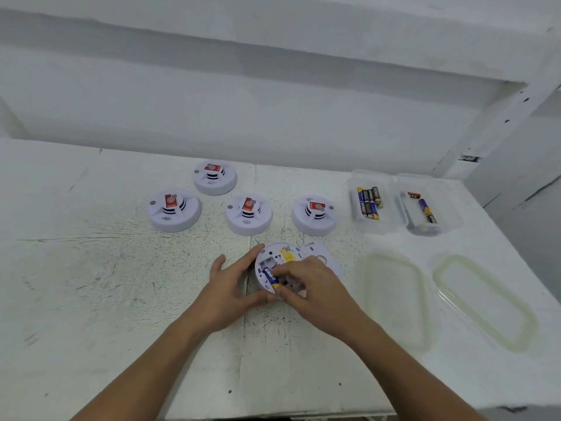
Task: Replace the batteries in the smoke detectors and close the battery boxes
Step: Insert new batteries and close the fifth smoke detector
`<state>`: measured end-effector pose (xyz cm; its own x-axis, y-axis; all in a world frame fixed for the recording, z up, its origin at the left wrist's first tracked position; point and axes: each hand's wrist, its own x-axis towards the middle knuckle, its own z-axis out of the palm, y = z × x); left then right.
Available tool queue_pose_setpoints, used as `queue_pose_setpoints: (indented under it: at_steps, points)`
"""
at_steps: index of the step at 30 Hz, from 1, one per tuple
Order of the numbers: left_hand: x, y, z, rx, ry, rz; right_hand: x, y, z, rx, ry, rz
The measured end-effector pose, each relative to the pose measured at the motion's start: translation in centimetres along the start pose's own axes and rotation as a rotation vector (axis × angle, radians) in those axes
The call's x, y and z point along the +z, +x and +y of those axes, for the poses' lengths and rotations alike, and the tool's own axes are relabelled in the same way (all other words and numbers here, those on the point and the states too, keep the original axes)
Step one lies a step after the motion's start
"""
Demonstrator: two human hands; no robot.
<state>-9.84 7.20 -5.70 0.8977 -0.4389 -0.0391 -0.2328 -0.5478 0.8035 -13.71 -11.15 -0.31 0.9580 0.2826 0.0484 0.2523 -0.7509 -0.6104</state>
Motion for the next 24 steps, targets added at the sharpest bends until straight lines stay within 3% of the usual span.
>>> queue_pose_setpoints:
  at_steps: [9, 24]
  points:
    - [-0.1, -0.1, 0.1, 0.055, -0.014, 0.014, -0.2, 1.4, 1.6, -0.015, -0.019, -0.135]
    - [0.8, 0.0, -1.1, 0.107, 0.033, 0.067, 1.9, 1.1, 3.5, 0.013, 0.262, 0.007]
